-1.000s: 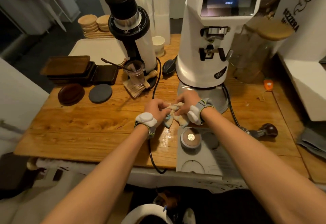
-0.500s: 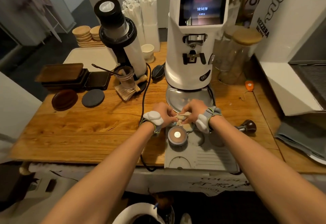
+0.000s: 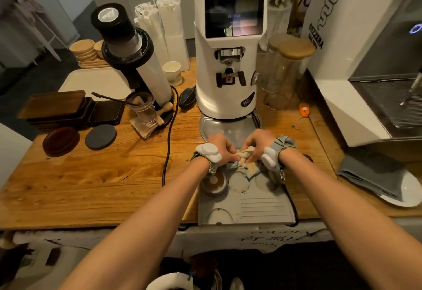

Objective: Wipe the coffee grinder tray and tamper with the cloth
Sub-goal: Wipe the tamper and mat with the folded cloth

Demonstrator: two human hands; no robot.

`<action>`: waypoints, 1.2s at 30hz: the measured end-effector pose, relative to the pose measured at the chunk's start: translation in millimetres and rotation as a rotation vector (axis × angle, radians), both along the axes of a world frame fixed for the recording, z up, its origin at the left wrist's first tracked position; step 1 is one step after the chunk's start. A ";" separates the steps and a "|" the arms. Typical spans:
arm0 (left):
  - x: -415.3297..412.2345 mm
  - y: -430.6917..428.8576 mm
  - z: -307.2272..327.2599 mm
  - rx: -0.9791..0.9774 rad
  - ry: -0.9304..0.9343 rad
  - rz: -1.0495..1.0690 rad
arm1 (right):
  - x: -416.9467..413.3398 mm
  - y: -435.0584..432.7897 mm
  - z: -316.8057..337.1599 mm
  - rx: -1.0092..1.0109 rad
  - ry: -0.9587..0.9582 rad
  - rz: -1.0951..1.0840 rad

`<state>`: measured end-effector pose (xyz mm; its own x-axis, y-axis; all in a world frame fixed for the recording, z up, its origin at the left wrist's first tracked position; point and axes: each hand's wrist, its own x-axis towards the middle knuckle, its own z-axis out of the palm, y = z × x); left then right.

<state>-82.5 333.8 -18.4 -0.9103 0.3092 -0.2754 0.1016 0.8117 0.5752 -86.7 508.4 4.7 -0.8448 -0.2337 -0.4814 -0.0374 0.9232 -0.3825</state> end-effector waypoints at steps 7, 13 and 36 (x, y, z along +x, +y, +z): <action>-3.2 21.4 -1.4 0.018 0.008 -0.027 | -0.9 20.7 1.3 -0.019 -0.014 -0.019; -4.8 22.4 -2.6 0.026 0.002 -0.036 | -1.0 21.9 0.9 -0.028 -0.013 -0.041; -2.9 43.0 26.6 0.289 0.182 0.015 | 4.2 70.9 30.8 -0.343 0.186 -0.114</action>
